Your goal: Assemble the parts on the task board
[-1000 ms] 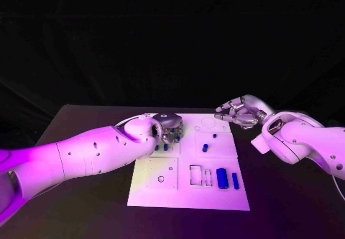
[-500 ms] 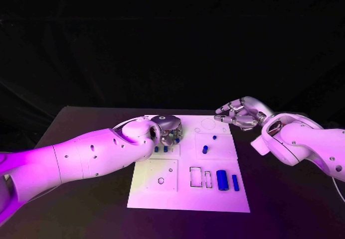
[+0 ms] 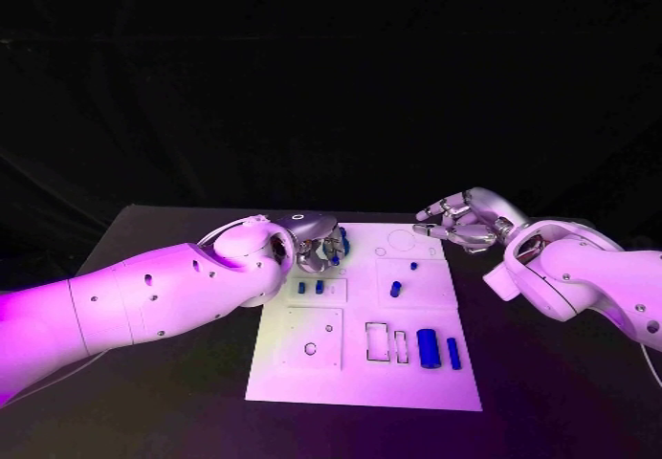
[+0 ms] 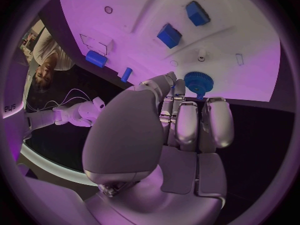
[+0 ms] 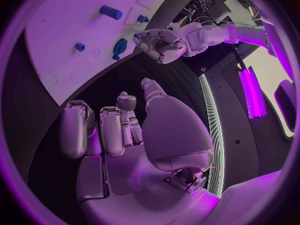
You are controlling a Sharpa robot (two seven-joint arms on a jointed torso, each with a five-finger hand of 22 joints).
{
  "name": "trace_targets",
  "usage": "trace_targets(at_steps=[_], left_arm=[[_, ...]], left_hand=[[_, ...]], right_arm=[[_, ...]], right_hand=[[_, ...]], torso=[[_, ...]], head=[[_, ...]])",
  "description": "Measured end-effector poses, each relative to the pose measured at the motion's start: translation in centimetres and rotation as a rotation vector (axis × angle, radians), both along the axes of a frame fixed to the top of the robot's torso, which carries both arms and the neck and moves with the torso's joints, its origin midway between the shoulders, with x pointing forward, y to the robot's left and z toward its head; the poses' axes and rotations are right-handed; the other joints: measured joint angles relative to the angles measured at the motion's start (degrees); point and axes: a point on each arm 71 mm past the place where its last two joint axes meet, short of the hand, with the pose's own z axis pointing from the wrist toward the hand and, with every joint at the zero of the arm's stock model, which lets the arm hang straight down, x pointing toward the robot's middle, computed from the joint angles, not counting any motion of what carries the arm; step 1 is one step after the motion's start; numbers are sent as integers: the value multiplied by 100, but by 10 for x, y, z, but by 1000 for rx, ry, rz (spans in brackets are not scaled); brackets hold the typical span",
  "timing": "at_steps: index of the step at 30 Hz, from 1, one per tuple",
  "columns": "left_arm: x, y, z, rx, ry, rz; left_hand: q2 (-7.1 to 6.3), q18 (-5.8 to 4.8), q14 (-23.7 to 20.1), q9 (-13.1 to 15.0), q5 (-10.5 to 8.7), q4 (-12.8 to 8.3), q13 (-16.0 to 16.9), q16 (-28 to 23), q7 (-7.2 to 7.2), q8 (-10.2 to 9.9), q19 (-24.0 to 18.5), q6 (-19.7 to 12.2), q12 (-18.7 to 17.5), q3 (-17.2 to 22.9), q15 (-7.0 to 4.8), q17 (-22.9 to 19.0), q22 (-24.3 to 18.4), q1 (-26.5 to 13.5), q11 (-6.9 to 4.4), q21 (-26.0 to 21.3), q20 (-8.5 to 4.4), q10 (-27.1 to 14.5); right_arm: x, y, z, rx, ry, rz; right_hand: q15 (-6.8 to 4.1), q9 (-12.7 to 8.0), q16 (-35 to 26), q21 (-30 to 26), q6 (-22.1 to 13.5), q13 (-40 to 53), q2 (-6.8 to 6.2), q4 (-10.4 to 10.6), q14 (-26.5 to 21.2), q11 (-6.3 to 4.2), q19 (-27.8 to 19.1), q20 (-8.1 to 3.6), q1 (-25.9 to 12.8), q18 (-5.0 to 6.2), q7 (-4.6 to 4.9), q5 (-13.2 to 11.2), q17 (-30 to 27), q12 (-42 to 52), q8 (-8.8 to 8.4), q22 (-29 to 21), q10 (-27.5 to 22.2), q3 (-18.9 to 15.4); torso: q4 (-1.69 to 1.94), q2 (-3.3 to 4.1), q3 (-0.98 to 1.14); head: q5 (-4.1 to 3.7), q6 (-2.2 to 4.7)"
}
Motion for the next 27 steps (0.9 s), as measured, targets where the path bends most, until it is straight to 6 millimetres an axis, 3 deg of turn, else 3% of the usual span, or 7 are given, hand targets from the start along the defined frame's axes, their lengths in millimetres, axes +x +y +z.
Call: trace_targets(at_steps=[9, 27], left_arm=[[3, 23, -2, 10, 27, 49], [6, 36, -8, 45, 82, 82]], left_hand=[[-22, 4, 0, -7, 0, 0, -6, 0, -20, -23, 0, 21, -42, 0, 0, -30, 0, -69, -1, 0, 0, 1], [-1, 6, 0, -9, 0, 0, -5, 0, -21, -23, 0, 19, -70, -2, 1, -48, -1, -90, -1, 0, 0, 1]], right_arm=[[0, -1, 0, 0, 0, -2], [0, -1, 0, 0, 1, -1]], right_hand=[[0, 0, 0, 0, -2, -1, 0, 0, 0, 7, 0, 0, 0, 0, 0, 0, 0, 0, 0, -1, 7, 0], [0, 1, 0, 0, -16, -1, 0, 0, 0, 17, 0, 0, 0, 0, -4, 0, 0, 0, 0, -2, 17, 0]], torso=[[-10, 7, -2], [-15, 9, -2]], head=[[5, -12], [22, -34]])
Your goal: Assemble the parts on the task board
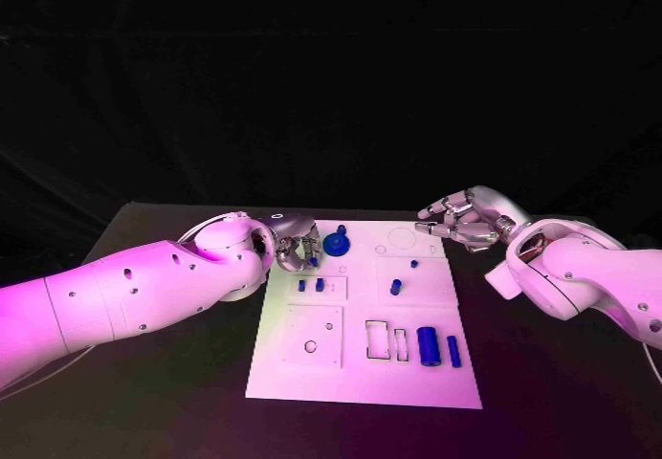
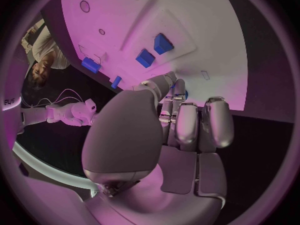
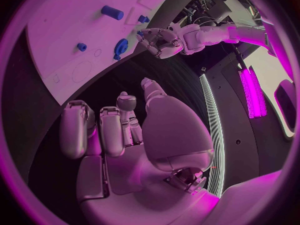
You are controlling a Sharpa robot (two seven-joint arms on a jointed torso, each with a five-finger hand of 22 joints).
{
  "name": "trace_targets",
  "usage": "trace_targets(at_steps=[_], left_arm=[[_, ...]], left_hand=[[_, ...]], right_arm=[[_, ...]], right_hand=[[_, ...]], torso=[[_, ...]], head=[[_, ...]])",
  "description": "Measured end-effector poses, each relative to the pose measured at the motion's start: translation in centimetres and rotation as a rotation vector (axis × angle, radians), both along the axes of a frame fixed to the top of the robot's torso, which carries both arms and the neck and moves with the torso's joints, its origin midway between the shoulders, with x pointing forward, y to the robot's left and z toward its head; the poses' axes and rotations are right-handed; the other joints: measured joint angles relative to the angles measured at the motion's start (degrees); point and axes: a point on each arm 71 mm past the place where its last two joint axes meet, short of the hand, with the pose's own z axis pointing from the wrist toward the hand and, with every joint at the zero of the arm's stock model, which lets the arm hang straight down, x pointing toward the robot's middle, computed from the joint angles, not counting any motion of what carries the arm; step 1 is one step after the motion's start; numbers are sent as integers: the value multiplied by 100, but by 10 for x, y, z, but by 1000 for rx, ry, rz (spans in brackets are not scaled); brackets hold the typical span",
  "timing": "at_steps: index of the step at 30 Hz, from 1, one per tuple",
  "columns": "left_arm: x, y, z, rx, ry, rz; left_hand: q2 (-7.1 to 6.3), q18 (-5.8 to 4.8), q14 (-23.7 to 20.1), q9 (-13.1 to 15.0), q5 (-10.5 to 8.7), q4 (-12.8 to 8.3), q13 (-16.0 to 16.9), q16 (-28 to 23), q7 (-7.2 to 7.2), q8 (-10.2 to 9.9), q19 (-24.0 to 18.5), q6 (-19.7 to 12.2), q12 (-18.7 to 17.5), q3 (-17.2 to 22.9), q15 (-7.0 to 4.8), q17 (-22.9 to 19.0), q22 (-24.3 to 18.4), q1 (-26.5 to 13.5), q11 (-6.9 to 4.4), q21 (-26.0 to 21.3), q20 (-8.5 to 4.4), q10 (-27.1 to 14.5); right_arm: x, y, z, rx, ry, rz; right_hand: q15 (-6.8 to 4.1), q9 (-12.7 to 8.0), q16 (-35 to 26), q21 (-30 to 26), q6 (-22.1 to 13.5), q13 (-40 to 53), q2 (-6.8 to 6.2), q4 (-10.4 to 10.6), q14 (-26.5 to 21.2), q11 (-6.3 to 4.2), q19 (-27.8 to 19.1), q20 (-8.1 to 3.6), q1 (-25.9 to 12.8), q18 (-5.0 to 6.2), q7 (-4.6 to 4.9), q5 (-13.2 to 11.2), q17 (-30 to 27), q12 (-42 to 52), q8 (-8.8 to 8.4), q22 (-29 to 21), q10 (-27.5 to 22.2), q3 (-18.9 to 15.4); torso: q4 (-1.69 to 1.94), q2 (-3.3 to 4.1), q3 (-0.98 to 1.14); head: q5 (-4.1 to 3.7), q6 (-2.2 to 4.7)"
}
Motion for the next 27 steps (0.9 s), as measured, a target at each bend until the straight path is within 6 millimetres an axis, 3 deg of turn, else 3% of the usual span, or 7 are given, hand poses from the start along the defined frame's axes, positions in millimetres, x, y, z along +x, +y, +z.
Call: trace_targets(at_steps=[27], left_arm=[[2, -5, -4, 8, 28, -4]], left_hand=[[1, 1, 0, -8, 0, 0, -4, 0, -1, -27, -21, -1, -38, -1, 0, -12, -1, -45, 0, 0, 21, 0]], right_arm=[[0, 1, 0, 1, 1, 2]], right_hand=[[0, 1, 0, 0, 8, -1, 0, 0, 0, -19, 0, 0, 0, 0, 14, 0, 0, 0, 0, -1, -19, 0]], torso=[[1, -2, 1]], head=[[-2, -31]])
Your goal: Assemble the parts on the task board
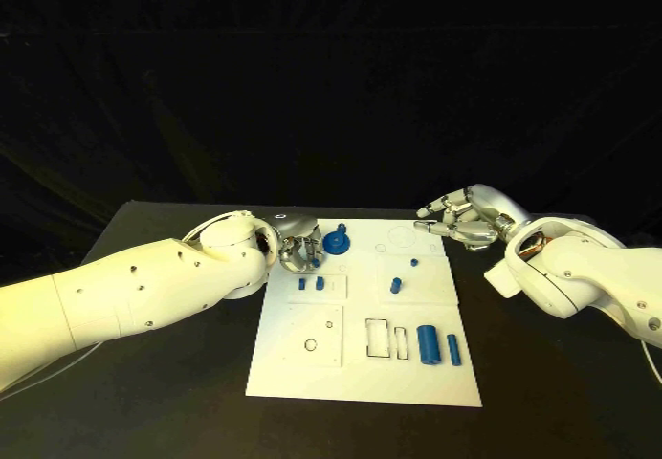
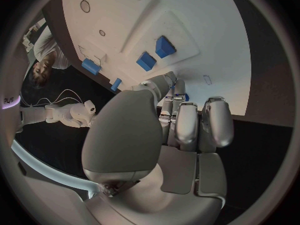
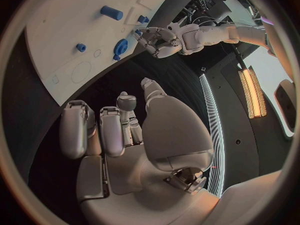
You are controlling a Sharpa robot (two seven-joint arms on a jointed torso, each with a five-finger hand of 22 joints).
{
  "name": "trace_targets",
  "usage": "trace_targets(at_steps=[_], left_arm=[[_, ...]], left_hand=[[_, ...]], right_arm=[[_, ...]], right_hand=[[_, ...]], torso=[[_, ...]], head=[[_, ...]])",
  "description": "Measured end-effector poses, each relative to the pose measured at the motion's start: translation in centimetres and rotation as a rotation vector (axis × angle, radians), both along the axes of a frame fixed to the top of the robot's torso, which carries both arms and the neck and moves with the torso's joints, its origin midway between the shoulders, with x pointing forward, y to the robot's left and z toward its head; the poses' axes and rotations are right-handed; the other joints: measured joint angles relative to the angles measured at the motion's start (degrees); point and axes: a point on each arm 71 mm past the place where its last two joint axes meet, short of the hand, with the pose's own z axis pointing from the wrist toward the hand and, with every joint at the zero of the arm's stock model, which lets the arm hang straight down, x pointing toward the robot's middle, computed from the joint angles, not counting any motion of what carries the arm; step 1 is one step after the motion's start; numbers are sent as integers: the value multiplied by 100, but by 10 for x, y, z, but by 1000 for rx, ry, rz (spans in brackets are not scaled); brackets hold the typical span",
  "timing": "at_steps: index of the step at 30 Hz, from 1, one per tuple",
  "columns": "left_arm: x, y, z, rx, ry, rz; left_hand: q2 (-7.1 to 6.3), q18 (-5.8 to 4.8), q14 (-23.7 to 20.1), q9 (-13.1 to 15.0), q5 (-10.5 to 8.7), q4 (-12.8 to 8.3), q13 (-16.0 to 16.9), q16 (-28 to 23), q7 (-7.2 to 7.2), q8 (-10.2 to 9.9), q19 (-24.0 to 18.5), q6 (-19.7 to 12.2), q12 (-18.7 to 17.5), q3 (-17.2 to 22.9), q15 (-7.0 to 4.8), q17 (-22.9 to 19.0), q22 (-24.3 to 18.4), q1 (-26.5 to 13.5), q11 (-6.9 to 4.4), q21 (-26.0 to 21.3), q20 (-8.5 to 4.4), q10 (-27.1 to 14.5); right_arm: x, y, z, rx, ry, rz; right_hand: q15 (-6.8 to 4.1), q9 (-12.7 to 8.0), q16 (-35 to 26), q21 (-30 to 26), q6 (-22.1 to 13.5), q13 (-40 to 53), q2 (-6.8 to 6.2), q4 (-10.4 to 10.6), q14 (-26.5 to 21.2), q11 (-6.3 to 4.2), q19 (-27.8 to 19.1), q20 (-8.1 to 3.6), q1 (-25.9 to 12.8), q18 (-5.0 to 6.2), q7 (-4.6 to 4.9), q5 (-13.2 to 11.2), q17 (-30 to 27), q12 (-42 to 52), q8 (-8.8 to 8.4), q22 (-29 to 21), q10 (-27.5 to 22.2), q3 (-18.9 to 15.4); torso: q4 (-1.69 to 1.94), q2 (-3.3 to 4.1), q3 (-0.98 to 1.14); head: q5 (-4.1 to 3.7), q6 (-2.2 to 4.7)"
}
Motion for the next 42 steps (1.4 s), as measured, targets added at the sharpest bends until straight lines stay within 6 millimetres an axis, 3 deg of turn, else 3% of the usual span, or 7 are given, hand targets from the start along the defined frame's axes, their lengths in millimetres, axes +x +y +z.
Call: trace_targets(at_steps=[25, 27, 29, 32, 35, 39, 42], left_arm=[[1, 2, -3, 18, 23, 9], [1, 3, -3, 19, 24, 11], [1, 4, -3, 20, 24, 14], [2, 7, -3, 23, 24, 23], [2, 13, -3, 23, 20, 33], [2, 24, -1, 1, 5, 60], [2, 38, 3, -60, -2, 97]], left_hand=[[-83, 1, -20, -265, 0, -15, -13, 0, 72, -119, -25, -584, -247, -97, 20, -131, 4, -129, 61, -5, 25, -62], [-83, 1, -20, -285, 0, -15, -13, 0, 93, -119, -41, -628, -247, -97, 20, -133, 4, -129, 75, -21, 41, -76], [-83, 1, -20, -299, 0, -15, -13, 0, 89, -119, -41, -665, -247, -96, 20, -133, 4, -129, 82, -22, 41, -82], [-83, 1, -22, -343, 0, -15, -13, 0, 103, -119, -41, -758, -282, -96, 22, -152, 4, -129, 83, -21, 41, -83], [-83, 1, -42, -357, 0, -15, -19, 0, 103, -119, -53, -757, -334, -96, 42, -190, -18, -129, 133, -54, 53, -137], [-123, 1, -83, -366, 0, -27, -33, -68, 145, -119, -141, -714, -365, -84, 83, -313, -125, -168, 174, -140, 74, -219], [-135, 1, -334, -383, 0, 7, -64, -538, 156, -83, -522, -601, -434, -50, 141, -978, -599, -180, 215, -540, 108, -361]], right_arm=[[0, 0, -1, -1, 2, -2], [1, -1, -1, -3, 4, -3], [1, -1, -1, -6, 6, -4], [2, -2, -2, -25, 8, -1], [2, -2, -3, -66, 3, 11], [2, 2, -6, -177, -33, 48], [0, 7, -9, -299, -79, 85]], right_hand=[[0, -6, -101, -141, 5, -135, 0, 5, 0, -10, -88, 2, 0, 0, -26, 0, -105, -122, 0, 4, -18, -27], [0, -15, -339, -459, 24, -793, 27, 0, 0, -16, -285, 2, 95, 132, -24, -6, -367, -764, 0, 4, -570, -33], [0, -16, -516, -667, 20, -1112, 35, -1, 0, 0, -393, -2, 182, 139, -23, -102, -561, -1134, 21, 4, -761, -32], [-25, -24, -980, -1068, 65, -1936, 61, -136, -57, 25, -559, 5, 554, 226, 15, -483, -1055, -2253, 45, -36, -1219, 159], [12, -37, -1047, -1096, 182, -2786, 0, -288, -48, 111, -529, 29, 915, 226, 75, -734, -1098, -3253, 48, -45, -1069, 491], [-9, -67, -808, -650, 431, -3543, -89, -438, -27, 90, -198, 20, 1159, 226, -20, -768, -837, -4092, 68, 4, -643, 969], [-24, -107, -624, -344, 553, -3927, -257, -456, -13, 66, -25, 9, 1075, 163, -80, -824, -647, -4501, -14, 4, -369, 1249]], torso=[[3, -3, 1], [2, -3, 1], [2, -3, 0], [2, -3, -1], [3, -7, -1], [-1, -10, -4], [-7, -10, -4]], head=[[4, 10], [5, 10], [5, 10], [-2, 19], [-36, 32], [-149, 73], [-231, 100]])
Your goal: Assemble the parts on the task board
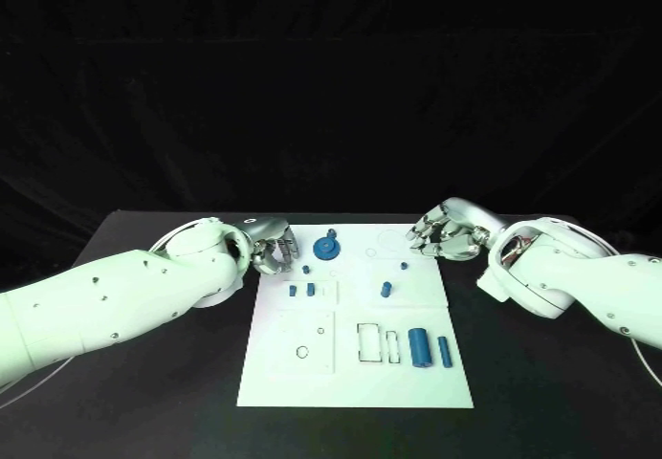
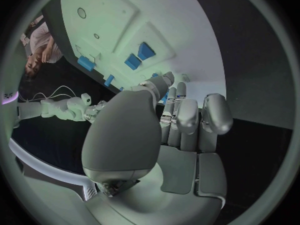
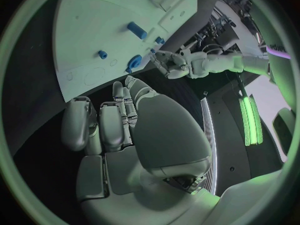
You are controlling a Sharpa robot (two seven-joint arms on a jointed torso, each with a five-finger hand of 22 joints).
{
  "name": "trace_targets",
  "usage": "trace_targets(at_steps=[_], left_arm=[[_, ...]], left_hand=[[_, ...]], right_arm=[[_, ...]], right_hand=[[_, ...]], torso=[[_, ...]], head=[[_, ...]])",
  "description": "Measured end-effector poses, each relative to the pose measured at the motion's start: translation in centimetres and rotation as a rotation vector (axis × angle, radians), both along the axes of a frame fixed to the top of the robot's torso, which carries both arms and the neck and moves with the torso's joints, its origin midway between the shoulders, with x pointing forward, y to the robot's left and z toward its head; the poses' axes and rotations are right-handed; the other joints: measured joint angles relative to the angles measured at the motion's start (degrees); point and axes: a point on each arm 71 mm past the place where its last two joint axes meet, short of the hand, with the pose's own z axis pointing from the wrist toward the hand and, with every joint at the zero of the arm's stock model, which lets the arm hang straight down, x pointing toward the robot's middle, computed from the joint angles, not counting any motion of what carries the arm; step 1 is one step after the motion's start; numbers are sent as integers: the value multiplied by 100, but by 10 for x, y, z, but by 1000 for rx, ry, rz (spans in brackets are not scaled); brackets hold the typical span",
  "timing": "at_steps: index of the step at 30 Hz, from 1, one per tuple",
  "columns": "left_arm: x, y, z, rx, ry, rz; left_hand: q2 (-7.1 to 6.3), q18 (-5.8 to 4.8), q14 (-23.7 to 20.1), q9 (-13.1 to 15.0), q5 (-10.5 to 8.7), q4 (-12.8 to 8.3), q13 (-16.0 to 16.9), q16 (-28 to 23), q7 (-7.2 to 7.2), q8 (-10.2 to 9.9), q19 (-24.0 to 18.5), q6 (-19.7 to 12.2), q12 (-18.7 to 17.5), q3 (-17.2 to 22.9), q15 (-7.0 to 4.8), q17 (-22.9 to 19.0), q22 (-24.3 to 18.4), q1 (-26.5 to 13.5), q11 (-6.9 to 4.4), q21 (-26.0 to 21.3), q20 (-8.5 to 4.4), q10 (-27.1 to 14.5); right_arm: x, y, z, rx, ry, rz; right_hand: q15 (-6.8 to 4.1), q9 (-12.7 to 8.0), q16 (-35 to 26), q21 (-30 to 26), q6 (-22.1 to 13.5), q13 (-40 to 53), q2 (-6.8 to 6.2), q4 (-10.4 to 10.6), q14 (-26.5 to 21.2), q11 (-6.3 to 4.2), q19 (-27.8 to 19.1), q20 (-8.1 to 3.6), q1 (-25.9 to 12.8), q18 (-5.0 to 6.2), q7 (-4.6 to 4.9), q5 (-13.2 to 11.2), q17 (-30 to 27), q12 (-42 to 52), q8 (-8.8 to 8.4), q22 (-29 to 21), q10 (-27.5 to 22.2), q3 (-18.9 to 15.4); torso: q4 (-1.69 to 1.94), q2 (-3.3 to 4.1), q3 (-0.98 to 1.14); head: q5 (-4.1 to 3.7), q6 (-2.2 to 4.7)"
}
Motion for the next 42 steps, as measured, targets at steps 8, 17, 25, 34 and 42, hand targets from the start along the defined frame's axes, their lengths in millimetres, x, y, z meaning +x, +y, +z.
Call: trace_targets(at_steps=[8, 17, 25, 34, 42], left_arm=[[-7, 30, 10, -370, 63, 110], [-24, 42, 20, -880, 202, 188], [-32, 50, 24, -1104, 265, 237], [-35, 53, 26, -1199, 290, 257], [-37, 51, 27, -1230, 302, 256]], left_hand=[[30, 456, -994, -81, 0, -30, -3, -1565, 112, 0, -1444, 8, 79, 90, 73, -1885, -1783, -30, 85, -1654, 57, -106], [84, 501, -1224, -123, 0, -71, -18, -1926, 134, 0, -1782, 29, 193, 49, 106, -2232, -2286, -8, 121, -2205, 107, -183], [122, 500, -1223, -133, 0, -119, -12, -1959, 134, 0, -1782, 29, 280, 2, 106, -2288, -2324, 2, 121, -2262, 107, -183], [122, 499, -1223, -138, 0, -134, -4, -1959, 153, 0, -1781, 49, 301, -14, 106, -2302, -2330, 2, 101, -2272, 107, -162], [122, 498, -1223, -145, 0, -150, -4, -1984, 153, 0, -1781, 49, 324, -30, 106, -2314, -2342, 2, 101, -2294, 107, -162]], right_arm=[[-2, 16, -11, -289, -112, 68], [-3, 34, -24, -427, -165, 111], [0, 43, -28, -461, -186, 118], [6, 45, -35, -485, -189, 110], [10, 45, -36, -496, -193, 106]], right_hand=[[-6, -73, 170, 260, 42, -381, -267, 46, 6, -12, 92, 30, -225, -31, 19, -79, 200, -427, -192, -1, 95, 254], [36, -99, 194, 264, 23, -529, -340, 22, 3, 47, 111, 50, -238, -30, 79, -79, 219, -565, -275, -1, 70, 389], [36, -99, 219, 264, 43, -577, -340, 1, 3, 70, 111, 51, -239, -30, 100, -77, 223, -589, -275, -2, 93, 508], [35, -104, 269, 348, 110, -669, -339, -43, 3, 75, 131, 72, -239, -29, 115, -214, 262, -647, -312, -3, 183, 784], [35, -90, 346, 493, 288, -710, -339, -104, 3, 23, 205, 39, -239, -117, 60, -344, 332, -647, -319, -3, 378, 1036]], torso=[[3, 3, -1], [10, 16, -4], [16, 17, -1], [10, 17, -1], [6, 17, 3]], head=[[-169, 36], [-211, 34], [-219, 27], [-229, 15], [-229, 1]])
